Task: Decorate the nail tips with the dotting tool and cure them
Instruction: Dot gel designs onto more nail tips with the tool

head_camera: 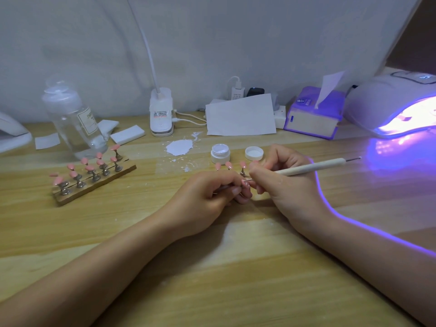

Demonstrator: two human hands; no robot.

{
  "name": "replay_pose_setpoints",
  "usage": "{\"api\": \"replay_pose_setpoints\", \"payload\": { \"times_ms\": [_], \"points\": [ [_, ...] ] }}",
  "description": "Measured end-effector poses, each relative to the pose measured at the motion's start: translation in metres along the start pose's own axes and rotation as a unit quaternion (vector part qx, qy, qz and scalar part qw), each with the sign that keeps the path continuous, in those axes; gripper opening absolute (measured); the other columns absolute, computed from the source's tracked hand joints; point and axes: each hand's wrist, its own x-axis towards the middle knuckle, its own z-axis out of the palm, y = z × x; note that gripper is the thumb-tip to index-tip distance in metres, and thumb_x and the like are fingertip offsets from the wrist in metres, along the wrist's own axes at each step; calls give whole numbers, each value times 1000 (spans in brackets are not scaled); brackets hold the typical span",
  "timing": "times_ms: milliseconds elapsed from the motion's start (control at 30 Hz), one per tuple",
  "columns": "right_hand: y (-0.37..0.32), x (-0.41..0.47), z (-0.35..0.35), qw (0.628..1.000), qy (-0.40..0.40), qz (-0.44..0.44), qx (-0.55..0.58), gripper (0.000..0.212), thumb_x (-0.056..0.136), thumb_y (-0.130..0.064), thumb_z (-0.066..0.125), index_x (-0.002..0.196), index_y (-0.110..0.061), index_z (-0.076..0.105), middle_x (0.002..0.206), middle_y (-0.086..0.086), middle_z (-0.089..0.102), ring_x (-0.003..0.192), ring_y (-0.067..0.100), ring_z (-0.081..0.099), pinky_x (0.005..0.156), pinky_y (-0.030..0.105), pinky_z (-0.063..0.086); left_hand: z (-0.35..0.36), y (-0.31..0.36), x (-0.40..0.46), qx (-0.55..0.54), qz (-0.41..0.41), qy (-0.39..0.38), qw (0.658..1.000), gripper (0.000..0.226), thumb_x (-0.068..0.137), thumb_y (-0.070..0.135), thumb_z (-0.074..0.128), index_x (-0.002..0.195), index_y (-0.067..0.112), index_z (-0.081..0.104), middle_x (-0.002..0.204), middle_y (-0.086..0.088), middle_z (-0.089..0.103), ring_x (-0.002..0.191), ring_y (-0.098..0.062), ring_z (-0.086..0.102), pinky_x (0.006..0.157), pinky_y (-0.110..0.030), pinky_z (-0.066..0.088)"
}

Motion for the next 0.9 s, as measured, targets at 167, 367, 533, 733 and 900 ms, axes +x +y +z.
{"api": "replay_pose_setpoints", "payload": {
  "times_ms": [167,367,533,733,900],
  "points": [
    [1,0,-1,1000,3,3,-3,36,75,14,55,52,-7,38,36,-6,45,35,1,44,44,15,41,0,-1,0,-1,-1,-1,1000,28,91,-5,44,83,16,61,80,3,65,76,9,61,68,-3,39],
    [2,0,0,1000,6,4,-5,36,76,13,55,52,-8,37,35,-7,45,35,1,44,47,18,43,0,-1,0,5,2,1,1000,25,91,-5,45,84,13,62,79,5,65,75,8,61,68,-4,39],
    [2,0,-1,1000,2,1,-1,37,76,14,54,52,-8,37,35,-7,46,34,1,45,44,13,42,0,-2,0,8,3,2,1000,27,91,-5,45,83,15,62,79,10,65,75,8,61,68,-4,40],
    [2,0,-1,1000,5,2,0,38,76,14,55,52,-8,36,35,-6,45,34,1,45,46,17,44,0,-3,0,21,4,3,1000,25,91,-4,46,84,13,63,79,6,66,77,6,62,69,-6,41],
    [3,0,-1,1000,6,2,-4,39,76,13,55,51,-9,36,35,-7,46,34,1,44,45,16,42,0,-3,1,20,4,7,1000,24,91,-4,46,84,10,64,79,10,65,76,4,63,68,-6,41]
  ]
}}
